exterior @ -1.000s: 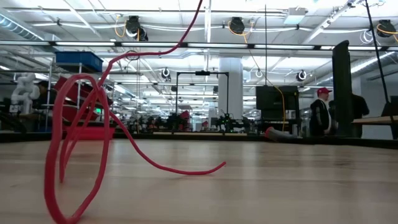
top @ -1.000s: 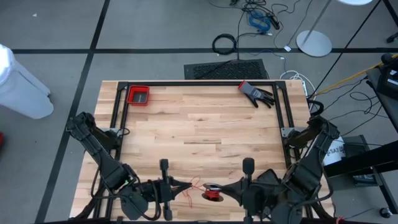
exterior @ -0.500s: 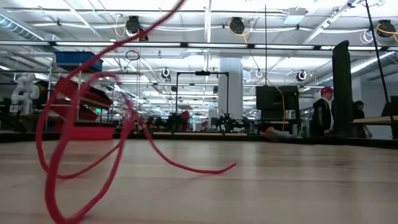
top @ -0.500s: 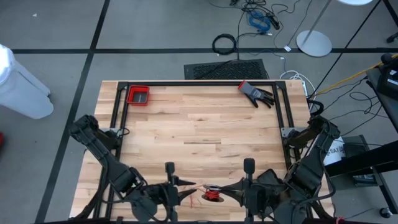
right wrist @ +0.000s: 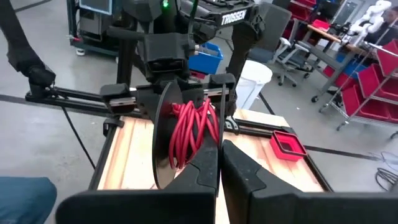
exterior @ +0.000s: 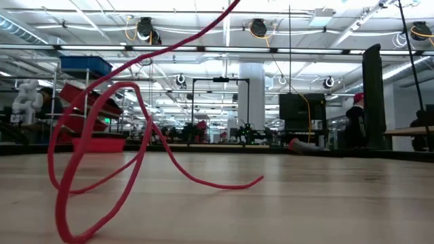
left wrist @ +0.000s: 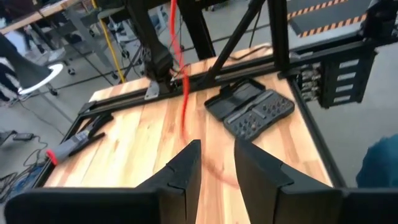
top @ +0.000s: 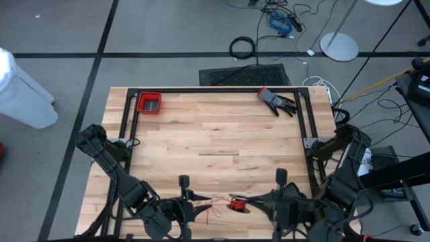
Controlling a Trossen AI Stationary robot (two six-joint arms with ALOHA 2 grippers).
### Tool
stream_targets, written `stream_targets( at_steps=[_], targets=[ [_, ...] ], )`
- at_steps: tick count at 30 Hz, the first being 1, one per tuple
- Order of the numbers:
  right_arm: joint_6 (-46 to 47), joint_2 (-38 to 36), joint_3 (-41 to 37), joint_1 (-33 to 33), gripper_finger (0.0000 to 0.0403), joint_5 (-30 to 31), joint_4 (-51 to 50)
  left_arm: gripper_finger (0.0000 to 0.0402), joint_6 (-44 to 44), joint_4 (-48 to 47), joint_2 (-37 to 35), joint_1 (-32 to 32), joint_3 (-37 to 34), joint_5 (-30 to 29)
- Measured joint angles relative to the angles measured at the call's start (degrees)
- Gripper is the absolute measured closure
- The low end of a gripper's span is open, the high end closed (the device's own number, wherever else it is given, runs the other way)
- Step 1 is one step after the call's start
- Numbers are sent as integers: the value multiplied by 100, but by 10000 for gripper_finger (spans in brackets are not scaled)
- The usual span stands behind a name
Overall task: Coil cords
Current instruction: Coil the red wire onto the spool
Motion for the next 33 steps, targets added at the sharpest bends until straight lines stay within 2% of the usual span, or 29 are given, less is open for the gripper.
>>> stream_targets(
  at_steps=[5, 11, 20, 25, 29, 33],
  targets=[
    [375, -90, 0, 248, 403, 401, -404, 298, -479, -464, 0, 11, 0, 3],
    [565, -109, 0, 414, 403, 727, -605, 298, -664, -530, -2, 13, 0, 4],
    [550, -109, 0, 412, 403, 745, -614, 298, -700, -251, 143, 98, 0, -36],
    [550, -111, 0, 501, 403, 738, -636, 298, -1267, -257, 337, 294, 0, -34],
    [550, -139, -2, 648, 403, 763, -641, 298, -1361, -282, 413, 365, 0, -12],
    [748, -200, -2, 843, 403, 1170, -896, 298, -1257, -281, 413, 366, 0, 8]
  ],
)
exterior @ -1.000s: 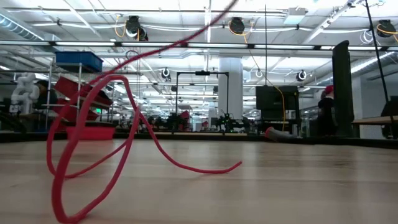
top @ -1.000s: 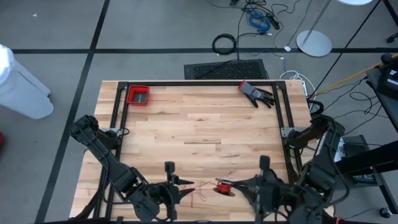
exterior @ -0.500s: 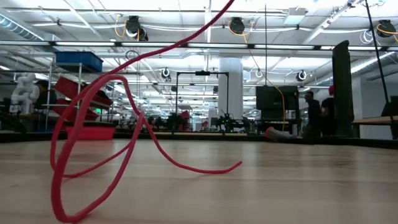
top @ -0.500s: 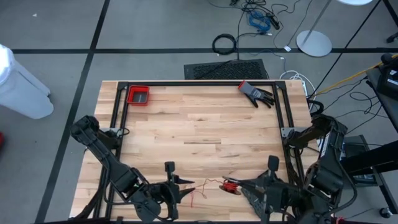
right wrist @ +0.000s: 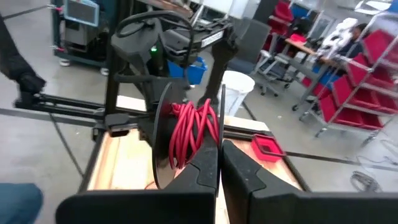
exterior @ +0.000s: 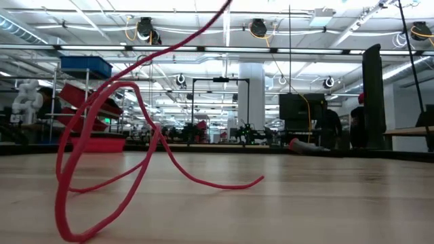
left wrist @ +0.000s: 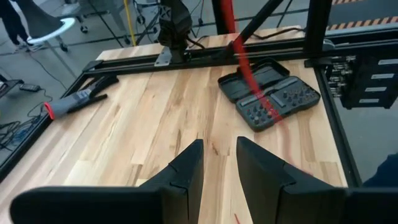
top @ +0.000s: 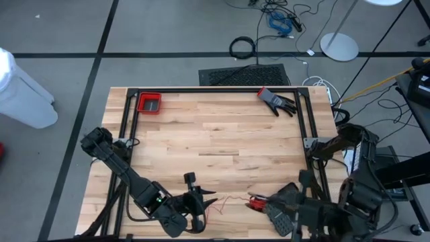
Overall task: Coil cords
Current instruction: Coil the red wire onto the spool
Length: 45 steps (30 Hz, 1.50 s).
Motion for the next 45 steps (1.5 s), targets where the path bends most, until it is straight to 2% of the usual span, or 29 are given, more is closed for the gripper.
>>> stream_targets(
  at_steps=[8, 16, 19, 22, 28, 32, 45],
  targets=[
    [952, -86, -2, 283, 403, 385, -810, 298, 2, 62, 0, -44, 0, 2],
    [1004, -80, -2, 395, 403, 490, -842, 298, 1, 229, 214, 30, 2, 234],
    [1004, -80, -2, 410, 403, 490, -841, 295, -4, 251, 347, 127, 2, 485],
    [1004, -80, -2, 421, 403, 492, -839, 274, -78, 477, 500, 220, 2, 579],
    [1002, -80, -2, 491, 403, 501, -841, 201, -120, 691, 726, 290, 2, 604],
    [1002, -80, -2, 545, 403, 517, -843, 168, 16, 682, 814, 277, 2, 631],
    [974, -82, -2, 587, 403, 626, -845, 159, -2, 671, 822, 273, 0, 1623]
  ],
)
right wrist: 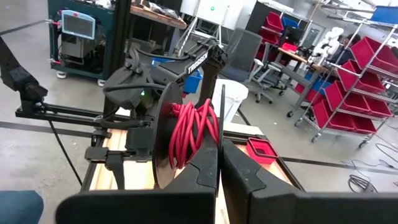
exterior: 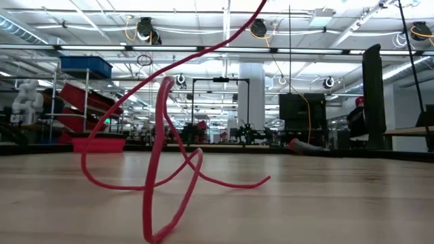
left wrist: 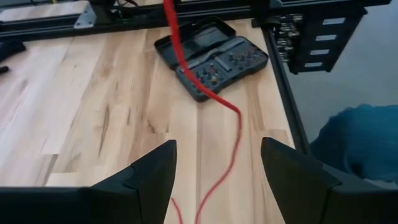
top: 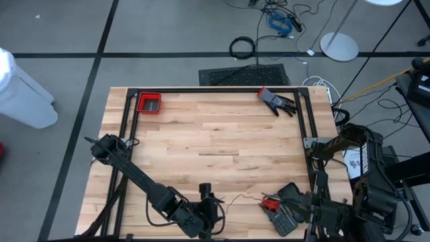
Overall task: Coil cords
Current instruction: Coil the red wire onto the spool
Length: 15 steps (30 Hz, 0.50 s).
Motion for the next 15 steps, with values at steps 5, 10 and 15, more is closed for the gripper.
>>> stream_targets(
  at_steps=[5, 10, 15],
  targets=[
    [-103, 0, 0, 31, 403, 0, -2, 159, -1, 127, 0, 0, 2, 12],
    [-123, 0, 0, 32, 403, 2, -2, 159, 1, 405, 0, 0, 0, 13],
    [-123, -1, 2, 31, 403, 7, -2, 159, 0, 539, 0, 7, 2, 14]
  ],
)
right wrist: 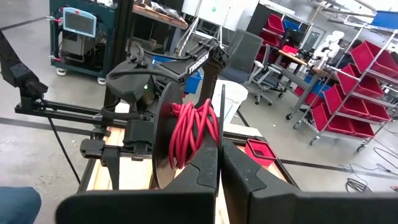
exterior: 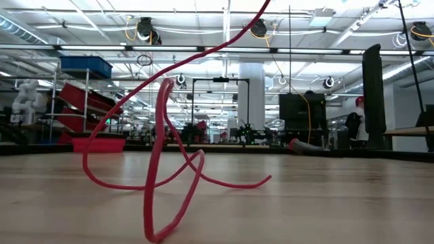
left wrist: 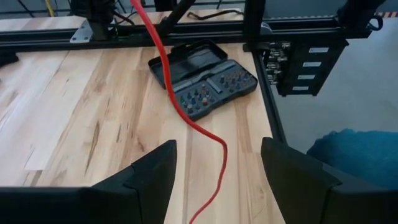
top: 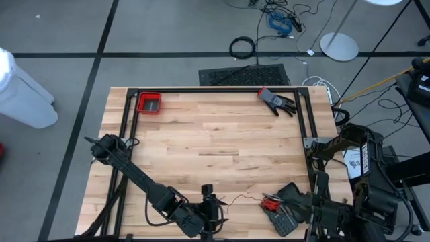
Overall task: Coil cords
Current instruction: Coil the red wire onto the spool
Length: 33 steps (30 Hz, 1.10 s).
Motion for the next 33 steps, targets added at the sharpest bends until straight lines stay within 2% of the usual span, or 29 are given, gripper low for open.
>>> stream_targets(
  at_steps=[5, 25, 33],
  targets=[
    [0, -1, 0, 0, 403, 0, 2, 167, -4, 6, 0, 2, -2, 61],
    [-3, -1, 4, 0, 403, 0, 3, 254, -151, 72, 0, 109, 0, 7],
    [-4, -1, 4, 0, 403, 0, 3, 261, -149, 71, 0, 111, 0, 5]
  ],
)
